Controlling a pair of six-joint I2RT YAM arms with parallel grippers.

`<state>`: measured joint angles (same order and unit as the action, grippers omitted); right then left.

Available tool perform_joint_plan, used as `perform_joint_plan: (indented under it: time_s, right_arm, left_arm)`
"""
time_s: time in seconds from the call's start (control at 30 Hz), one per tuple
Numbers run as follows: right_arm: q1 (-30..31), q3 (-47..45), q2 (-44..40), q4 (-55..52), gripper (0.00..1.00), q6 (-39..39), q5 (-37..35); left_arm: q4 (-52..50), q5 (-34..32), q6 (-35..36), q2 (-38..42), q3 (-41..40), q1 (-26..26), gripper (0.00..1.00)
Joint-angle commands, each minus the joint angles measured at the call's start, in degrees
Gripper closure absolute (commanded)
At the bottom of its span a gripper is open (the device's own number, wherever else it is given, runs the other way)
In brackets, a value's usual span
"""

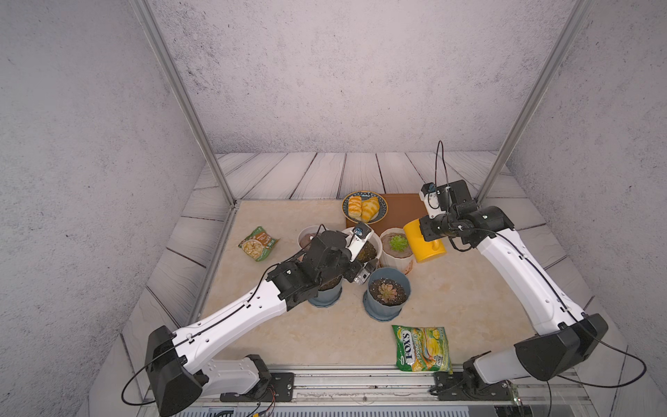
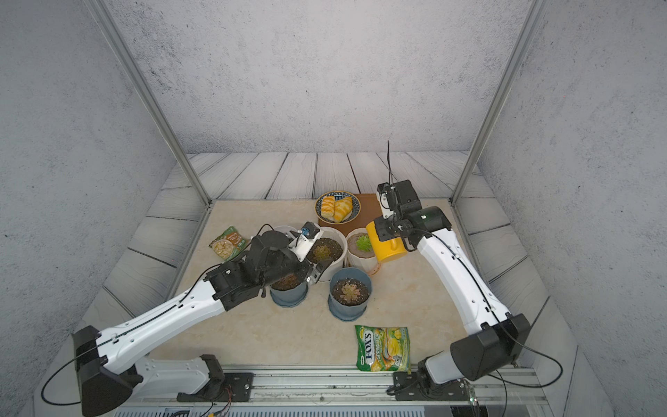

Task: Water the succulent around the soil edge
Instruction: Water the soil of the potted plant with water.

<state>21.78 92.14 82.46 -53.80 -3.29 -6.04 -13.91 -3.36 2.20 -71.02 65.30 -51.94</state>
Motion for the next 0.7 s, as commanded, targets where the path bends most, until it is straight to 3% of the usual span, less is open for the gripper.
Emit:
perform_joint_plan:
  time_s: [0.0,0.33,0.53,0.67]
  right_arm:
    - [-0.2,-1.2,-3.7,0.0,1.0,-1.1,0.8]
    - [0.0,-5.7,-9.8,-1.3,1.0,-2.2,8.2]
    - [0.0,-6.4,-9.2,0.7,1.0,-3.9,16.8]
    - [0.2,-5.8,-8.0,2.4,1.0,-5.0,18.5]
  left_arm:
    - [1.1,-0.5,0.4,-0.2,-0.5,-0.3,0.02]
    - [1.0,-0.5,0.6,-0.4,-0.5,-0.4,0.02]
    - [0.8,-1.0,1.0,-0.9,-0.4,-0.5,0.02]
    - [0.6,-1.7,1.6,-0.9,-0.4,-0.8,0.01]
